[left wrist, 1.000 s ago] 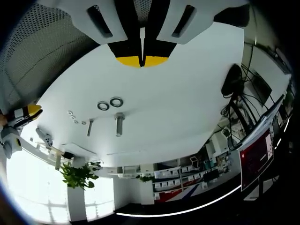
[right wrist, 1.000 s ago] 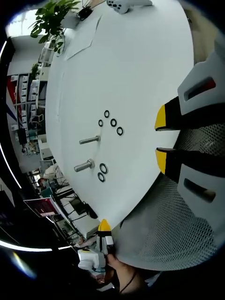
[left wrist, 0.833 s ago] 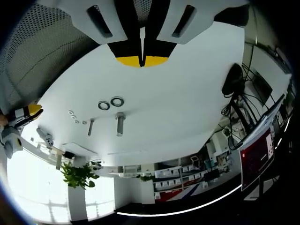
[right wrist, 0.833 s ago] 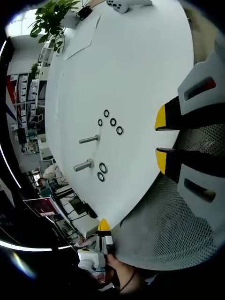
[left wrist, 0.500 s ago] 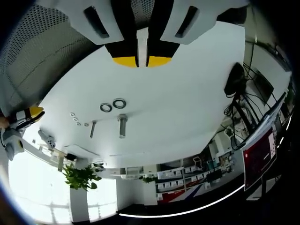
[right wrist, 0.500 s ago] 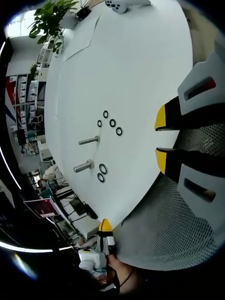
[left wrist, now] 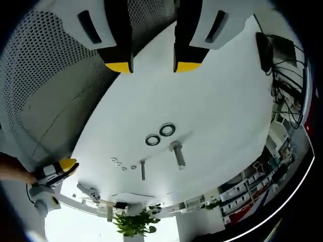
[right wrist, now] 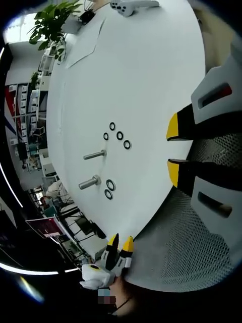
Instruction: Place the washer onto the threaded stud by aligning its center hole with the stud, sliding it down to the base, and recovering from edge contact or off-axis alignment until the washer reaches the visible bottom stop.
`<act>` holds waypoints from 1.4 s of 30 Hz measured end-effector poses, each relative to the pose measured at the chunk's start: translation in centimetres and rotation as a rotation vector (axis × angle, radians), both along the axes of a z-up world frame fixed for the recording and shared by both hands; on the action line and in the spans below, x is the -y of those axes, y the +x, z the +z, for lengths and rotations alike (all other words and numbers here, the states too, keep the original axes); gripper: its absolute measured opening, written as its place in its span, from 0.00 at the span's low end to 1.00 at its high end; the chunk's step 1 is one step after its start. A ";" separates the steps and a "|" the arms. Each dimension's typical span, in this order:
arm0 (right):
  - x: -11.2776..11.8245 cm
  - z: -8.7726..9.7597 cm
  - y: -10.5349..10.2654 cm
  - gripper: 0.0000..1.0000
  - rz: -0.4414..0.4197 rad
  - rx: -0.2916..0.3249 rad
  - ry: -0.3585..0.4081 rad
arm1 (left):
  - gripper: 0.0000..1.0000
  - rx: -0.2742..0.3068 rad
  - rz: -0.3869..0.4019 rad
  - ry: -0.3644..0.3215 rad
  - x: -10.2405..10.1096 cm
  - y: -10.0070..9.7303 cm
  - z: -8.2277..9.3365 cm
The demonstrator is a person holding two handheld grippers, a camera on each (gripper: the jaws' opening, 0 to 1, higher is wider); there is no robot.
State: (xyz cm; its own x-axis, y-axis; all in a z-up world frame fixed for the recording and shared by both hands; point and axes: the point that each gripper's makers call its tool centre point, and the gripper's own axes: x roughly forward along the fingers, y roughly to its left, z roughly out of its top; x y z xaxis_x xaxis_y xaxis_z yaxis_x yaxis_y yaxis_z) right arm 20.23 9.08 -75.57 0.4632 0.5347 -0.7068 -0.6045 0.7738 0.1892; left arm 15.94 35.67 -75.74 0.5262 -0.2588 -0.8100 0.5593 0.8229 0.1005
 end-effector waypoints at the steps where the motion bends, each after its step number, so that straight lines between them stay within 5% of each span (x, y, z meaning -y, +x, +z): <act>1: 0.0 0.0 0.0 0.17 0.000 0.000 -0.001 | 0.27 -0.005 -0.002 -0.010 0.1 0.3 -0.1; 4: 0.0 0.0 0.1 0.17 -0.006 0.002 0.000 | 0.29 -0.018 -0.010 -0.053 0.7 2.0 -0.5; 12: 0.6 0.2 0.6 0.17 -0.062 0.021 0.000 | 0.26 -0.032 -0.123 -0.042 1.8 6.8 -1.9; 20: 0.4 0.1 0.3 0.18 -0.036 0.008 -0.003 | 0.21 -0.074 -0.221 -0.002 3.4 10.0 -1.0; 27: 0.1 0.0 0.0 0.18 -0.006 -0.002 -0.001 | 0.22 -0.241 -0.295 0.069 3.7 10.2 -3.0; 30: 0.0 0.0 0.0 0.18 0.003 -0.002 -0.003 | 0.23 -0.258 -0.318 0.101 3.9 10.3 -3.7; 31: -0.1 0.1 0.0 0.18 0.006 0.000 0.002 | 0.22 -0.207 -0.352 0.124 4.0 11.4 -3.4; 33: -0.1 0.1 0.0 0.18 0.006 0.002 0.005 | 0.21 -0.239 -0.302 0.147 3.6 11.5 -3.3; 42: -0.2 0.0 -0.3 0.18 0.034 -0.006 -0.007 | 0.21 -0.235 -0.332 0.165 4.2 11.9 -3.1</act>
State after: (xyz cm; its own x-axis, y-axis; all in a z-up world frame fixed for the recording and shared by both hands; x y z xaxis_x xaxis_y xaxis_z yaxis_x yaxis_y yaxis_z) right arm 19.93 9.33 -75.60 0.4404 0.5449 -0.7136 -0.6292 0.7543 0.1876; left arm 27.82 31.50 -78.87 0.2324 -0.2404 -0.9425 0.8143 0.5780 0.0534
